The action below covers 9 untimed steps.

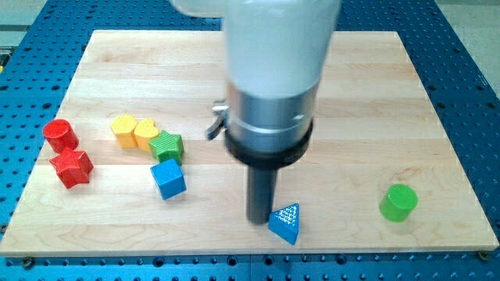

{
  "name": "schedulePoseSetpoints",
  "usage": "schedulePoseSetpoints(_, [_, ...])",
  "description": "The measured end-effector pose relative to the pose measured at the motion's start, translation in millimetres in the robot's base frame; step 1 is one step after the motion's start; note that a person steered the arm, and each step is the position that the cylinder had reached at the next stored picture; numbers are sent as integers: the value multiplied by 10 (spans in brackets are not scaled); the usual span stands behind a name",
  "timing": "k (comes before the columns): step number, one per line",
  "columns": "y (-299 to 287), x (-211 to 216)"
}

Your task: Push the triangle into the green circle

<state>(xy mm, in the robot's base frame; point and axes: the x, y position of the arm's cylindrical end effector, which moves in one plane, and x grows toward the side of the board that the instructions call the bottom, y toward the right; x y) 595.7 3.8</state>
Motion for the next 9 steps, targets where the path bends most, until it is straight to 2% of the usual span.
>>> schedulePoseSetpoints(1, [-111,231])
schedulePoseSetpoints(3, [1000,99])
schedulePoseSetpoints(4, [1113,57])
schedulePoseSetpoints(5, [521,140])
schedulePoseSetpoints(6, [124,-113])
schedulePoseSetpoints(7, [400,-162])
schedulePoseSetpoints(8, [967,-74])
schedulePoseSetpoints(9, [1133,-66])
